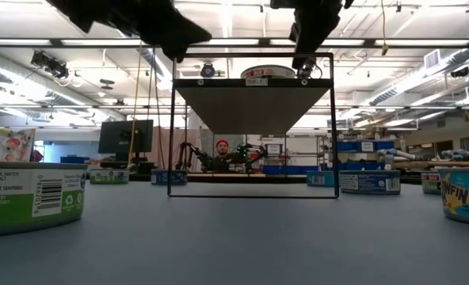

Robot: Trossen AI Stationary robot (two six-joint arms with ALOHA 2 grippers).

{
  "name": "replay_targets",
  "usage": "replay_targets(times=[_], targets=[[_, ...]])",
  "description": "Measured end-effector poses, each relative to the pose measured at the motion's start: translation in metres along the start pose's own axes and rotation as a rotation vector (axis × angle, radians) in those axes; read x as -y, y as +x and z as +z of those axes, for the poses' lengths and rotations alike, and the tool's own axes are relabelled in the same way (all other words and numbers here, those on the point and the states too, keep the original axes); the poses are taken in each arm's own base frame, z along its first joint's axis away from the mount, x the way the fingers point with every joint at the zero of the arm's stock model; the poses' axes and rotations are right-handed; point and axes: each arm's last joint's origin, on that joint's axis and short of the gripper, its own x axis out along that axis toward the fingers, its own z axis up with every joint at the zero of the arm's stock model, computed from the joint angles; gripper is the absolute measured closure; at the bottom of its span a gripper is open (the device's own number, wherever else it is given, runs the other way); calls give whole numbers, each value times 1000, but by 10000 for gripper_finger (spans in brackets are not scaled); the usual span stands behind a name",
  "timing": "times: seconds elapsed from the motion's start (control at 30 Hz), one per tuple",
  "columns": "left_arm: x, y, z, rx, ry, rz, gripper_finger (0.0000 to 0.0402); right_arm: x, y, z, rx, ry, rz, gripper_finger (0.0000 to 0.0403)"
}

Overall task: Stack canned seafood by type on shelf
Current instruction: Put the green tuna can on the shelf

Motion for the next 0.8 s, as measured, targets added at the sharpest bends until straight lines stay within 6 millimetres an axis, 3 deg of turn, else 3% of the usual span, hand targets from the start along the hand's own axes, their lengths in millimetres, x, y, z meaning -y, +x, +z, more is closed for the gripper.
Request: replay_targets(times=[0.23, 0.4, 0.8], targets=[[-22, -5, -5, -22, 21, 39, 402, -1, 21, 6, -14, -15, 37, 401], [-27, -6, -5, -18, 19, 61, 401, 0, 27, 18, 91, -31, -5, 400], [-33, -9, 24, -83, 57, 74, 401, 5, 17, 21, 162, -40, -111, 398]])
